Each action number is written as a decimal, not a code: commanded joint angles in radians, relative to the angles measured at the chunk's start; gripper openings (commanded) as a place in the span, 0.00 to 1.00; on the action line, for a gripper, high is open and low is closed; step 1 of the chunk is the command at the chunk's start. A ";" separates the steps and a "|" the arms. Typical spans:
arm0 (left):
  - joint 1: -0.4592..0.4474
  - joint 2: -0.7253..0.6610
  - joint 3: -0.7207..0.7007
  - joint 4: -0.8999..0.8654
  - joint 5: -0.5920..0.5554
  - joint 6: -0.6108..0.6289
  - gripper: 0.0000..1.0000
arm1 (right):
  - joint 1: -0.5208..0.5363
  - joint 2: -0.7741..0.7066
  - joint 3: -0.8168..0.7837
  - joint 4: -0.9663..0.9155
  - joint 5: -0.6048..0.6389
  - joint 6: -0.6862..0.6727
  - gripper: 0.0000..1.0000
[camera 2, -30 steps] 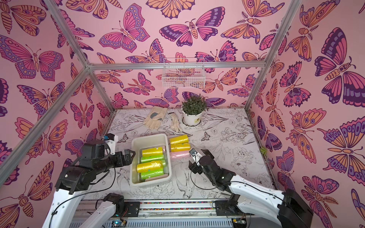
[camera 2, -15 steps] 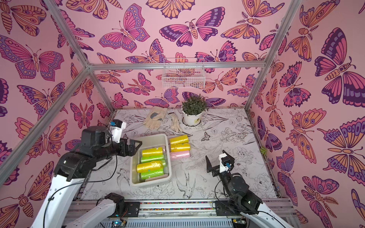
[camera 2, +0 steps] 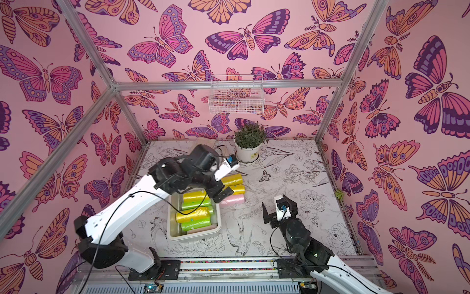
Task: Put the roll of trash bags into the storage box
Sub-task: Pick up the roll of trash bags from the center of the board.
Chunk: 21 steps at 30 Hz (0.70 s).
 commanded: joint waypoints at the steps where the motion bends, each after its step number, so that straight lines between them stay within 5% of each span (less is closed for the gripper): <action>1: -0.052 0.142 0.108 -0.202 -0.107 0.132 0.99 | -0.004 -0.051 0.011 -0.011 0.012 0.004 0.99; 11: -0.056 0.458 0.282 -0.334 -0.090 0.144 0.89 | -0.004 -0.122 -0.006 -0.026 0.003 -0.004 0.99; 21: -0.046 0.593 0.282 -0.318 -0.162 0.134 0.88 | -0.004 -0.059 -0.002 0.005 -0.011 -0.013 0.99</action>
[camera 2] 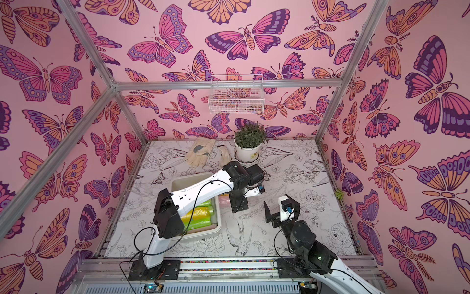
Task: Put the roll of trash bags into the storage box
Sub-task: Pick up the roll of trash bags from the center of the board.
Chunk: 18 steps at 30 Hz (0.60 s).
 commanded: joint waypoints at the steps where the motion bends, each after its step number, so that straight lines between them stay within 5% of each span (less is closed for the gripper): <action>1: 0.016 0.030 0.013 -0.026 -0.033 0.009 0.88 | -0.004 0.018 0.000 0.016 -0.009 -0.011 0.99; 18: 0.123 0.098 -0.146 0.089 -0.077 0.019 0.90 | -0.004 0.043 -0.001 0.031 -0.017 -0.016 0.99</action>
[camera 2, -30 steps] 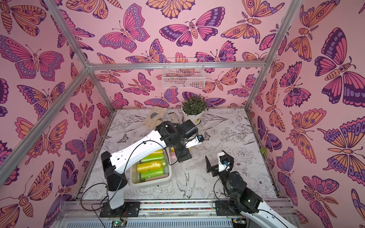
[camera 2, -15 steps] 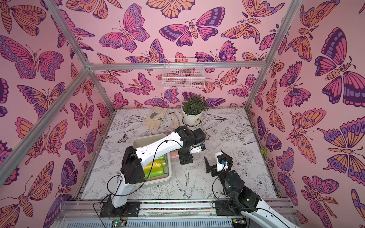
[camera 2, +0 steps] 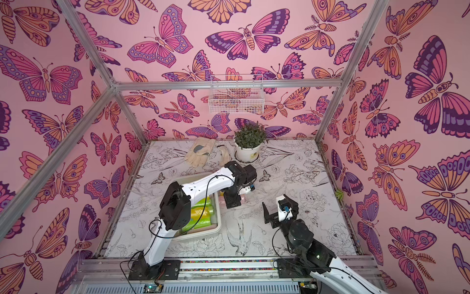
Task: Put the roll of trash bags into the storage box
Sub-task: Pick up the roll of trash bags from the center of the board.
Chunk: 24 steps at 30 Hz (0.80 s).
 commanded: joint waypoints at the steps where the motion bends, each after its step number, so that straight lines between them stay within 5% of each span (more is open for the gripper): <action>1: 0.023 0.006 -0.034 0.029 0.005 0.012 0.90 | -0.004 0.008 -0.001 0.027 -0.005 -0.017 0.99; 24: 0.073 0.179 -0.050 0.051 0.071 0.017 0.75 | -0.004 0.048 0.002 0.045 -0.004 -0.022 0.99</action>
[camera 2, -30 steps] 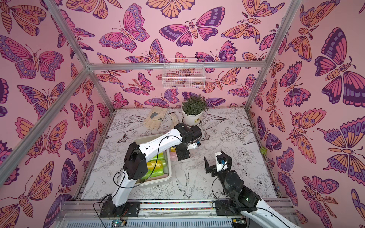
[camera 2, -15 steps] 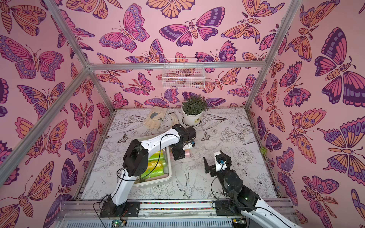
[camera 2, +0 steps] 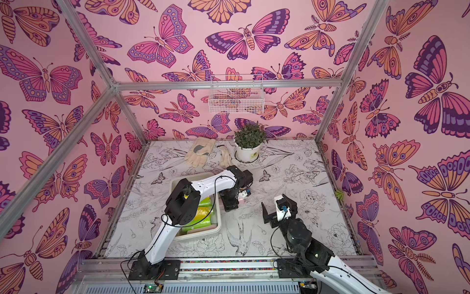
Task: Put the roll of trash bags into the storage box
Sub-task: Pick up the roll of trash bags from the center of the board.
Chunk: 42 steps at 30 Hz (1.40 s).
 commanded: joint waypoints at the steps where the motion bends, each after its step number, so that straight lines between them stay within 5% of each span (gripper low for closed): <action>1: 0.019 0.072 0.001 -0.005 -0.020 0.009 0.72 | -0.005 0.006 0.002 0.023 0.000 -0.004 0.99; 6: 0.019 0.057 -0.020 -0.005 -0.021 0.003 0.55 | -0.004 0.017 0.001 0.032 -0.003 -0.004 0.99; 10: 0.012 0.003 -0.038 0.000 -0.032 0.007 0.20 | -0.003 0.029 0.002 0.037 -0.001 -0.005 0.99; 15: -0.005 -0.084 -0.018 0.004 -0.017 0.014 0.08 | -0.004 0.041 0.005 0.039 -0.005 -0.005 0.99; 20: -0.030 -0.181 -0.033 0.003 -0.032 0.008 0.00 | -0.004 0.047 0.005 0.043 -0.007 -0.005 0.99; 33: -0.058 -0.511 -0.089 -0.008 -0.122 0.044 0.00 | -0.005 0.050 0.011 0.034 -0.013 -0.004 0.99; 42: 0.011 -0.809 -0.422 0.118 -0.163 0.164 0.00 | -0.004 0.044 0.017 0.017 -0.018 0.005 0.99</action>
